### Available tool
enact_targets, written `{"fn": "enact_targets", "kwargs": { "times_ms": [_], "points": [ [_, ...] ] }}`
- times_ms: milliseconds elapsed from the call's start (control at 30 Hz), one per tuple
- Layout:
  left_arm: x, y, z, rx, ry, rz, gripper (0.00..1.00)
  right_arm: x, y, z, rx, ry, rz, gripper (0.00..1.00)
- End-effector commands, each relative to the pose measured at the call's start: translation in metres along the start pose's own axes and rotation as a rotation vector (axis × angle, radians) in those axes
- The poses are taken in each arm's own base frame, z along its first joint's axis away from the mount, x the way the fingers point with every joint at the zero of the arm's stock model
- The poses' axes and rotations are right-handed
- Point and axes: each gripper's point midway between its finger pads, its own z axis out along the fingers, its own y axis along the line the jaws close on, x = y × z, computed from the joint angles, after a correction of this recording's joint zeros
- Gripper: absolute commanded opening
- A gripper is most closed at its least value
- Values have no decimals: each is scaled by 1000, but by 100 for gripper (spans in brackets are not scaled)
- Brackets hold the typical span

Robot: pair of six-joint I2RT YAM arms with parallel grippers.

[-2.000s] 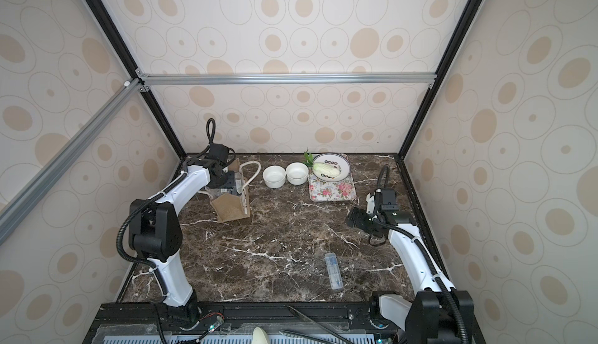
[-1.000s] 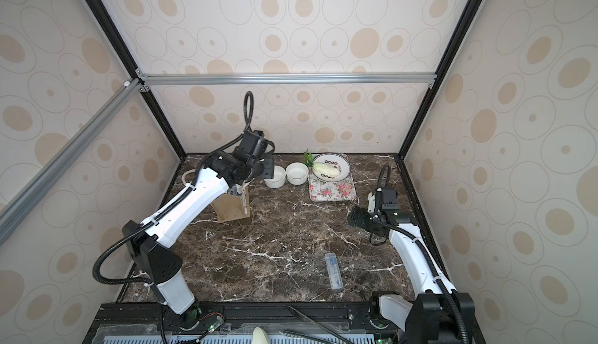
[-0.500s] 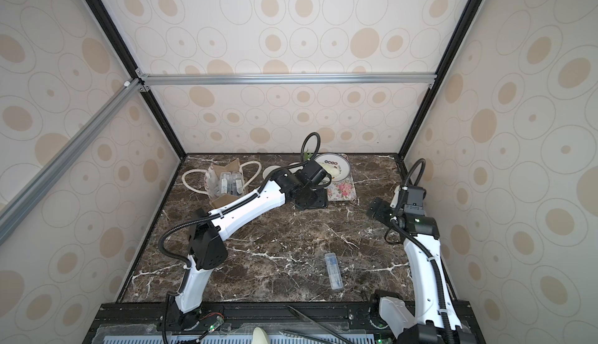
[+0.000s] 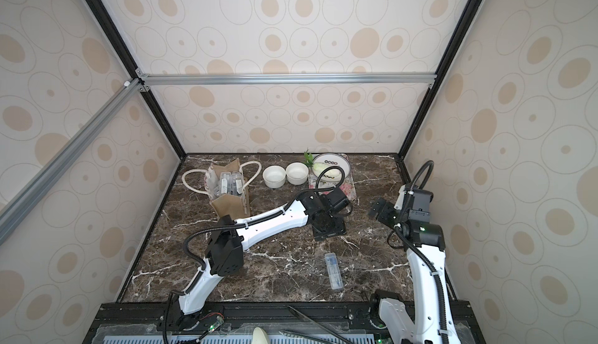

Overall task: Put the compass set into the canvas bag
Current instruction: Pick up the compass set at the center of the board.

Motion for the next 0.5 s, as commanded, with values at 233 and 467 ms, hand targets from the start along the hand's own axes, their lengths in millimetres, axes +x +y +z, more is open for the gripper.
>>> {"fn": "enact_targets", "kwargs": {
  "times_ms": [233,467],
  "points": [
    [28,19,23,-122,95,-77,73,12,-11,-9,35,-17,-20,99],
    [42,26,38,-170,149,-88,72,13,-12,-15,34,-37,-33,99]
  ]
}}
